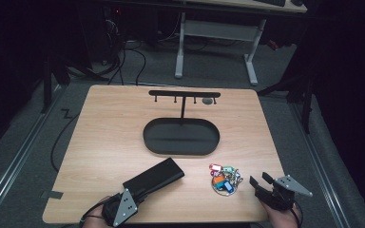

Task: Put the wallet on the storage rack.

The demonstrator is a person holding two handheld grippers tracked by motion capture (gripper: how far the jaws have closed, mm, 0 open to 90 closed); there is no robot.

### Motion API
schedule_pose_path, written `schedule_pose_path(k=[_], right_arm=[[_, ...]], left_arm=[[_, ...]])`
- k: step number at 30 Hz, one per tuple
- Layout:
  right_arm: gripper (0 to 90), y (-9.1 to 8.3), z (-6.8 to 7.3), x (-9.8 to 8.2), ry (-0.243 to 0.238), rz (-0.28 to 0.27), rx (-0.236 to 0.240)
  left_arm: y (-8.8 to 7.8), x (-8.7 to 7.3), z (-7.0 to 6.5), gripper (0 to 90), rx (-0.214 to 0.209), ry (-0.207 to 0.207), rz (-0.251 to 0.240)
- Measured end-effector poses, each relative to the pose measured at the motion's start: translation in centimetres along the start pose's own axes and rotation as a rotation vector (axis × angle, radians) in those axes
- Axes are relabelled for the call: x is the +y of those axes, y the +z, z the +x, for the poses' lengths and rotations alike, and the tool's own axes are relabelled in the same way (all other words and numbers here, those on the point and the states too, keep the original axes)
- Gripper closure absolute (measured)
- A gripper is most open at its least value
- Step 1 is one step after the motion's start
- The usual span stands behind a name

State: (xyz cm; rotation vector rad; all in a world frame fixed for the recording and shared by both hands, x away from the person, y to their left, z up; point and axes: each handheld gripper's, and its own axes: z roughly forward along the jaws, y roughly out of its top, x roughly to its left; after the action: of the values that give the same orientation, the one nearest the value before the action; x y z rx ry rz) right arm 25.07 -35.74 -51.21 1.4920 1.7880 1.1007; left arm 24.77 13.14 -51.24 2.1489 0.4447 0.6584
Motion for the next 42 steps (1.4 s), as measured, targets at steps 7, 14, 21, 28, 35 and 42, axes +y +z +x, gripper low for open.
schedule_pose_path(k=[7, 14, 21, 28, 35, 42], right_arm=[[42.3, 0.0, 0.0, 0.0, 0.0, 0.001, 0.0], [42.4, 0.1, 0.0, 0.0, -0.006, 0.001, 0.0], [42.6, 0.1, 0.0, 0.0, -0.007, 0.004, 0.0], [42.9, 0.1, 0.0, 0.0, -0.005, 0.004, -0.001], [43.1, 0.1, 0.1, 0.0, -0.008, 0.005, -0.003], [43.3, 0.1, 0.1, 0.0, -0.008, 0.004, -0.003]], left_arm=[[-0.4, 0.0, 0.8, 79.2, -0.012, -0.073, -0.034], [-0.6, 0.1, 1.3, 79.3, -0.018, -0.118, -0.053], [-0.8, 0.3, 1.4, 79.5, -0.024, -0.139, -0.058], [-1.3, 0.5, 1.5, 80.1, -0.035, -0.168, -0.079], [-1.8, 0.7, 1.7, 80.4, -0.053, -0.233, -0.112], [-2.1, 0.6, 2.4, 80.4, -0.053, -0.304, -0.142]])
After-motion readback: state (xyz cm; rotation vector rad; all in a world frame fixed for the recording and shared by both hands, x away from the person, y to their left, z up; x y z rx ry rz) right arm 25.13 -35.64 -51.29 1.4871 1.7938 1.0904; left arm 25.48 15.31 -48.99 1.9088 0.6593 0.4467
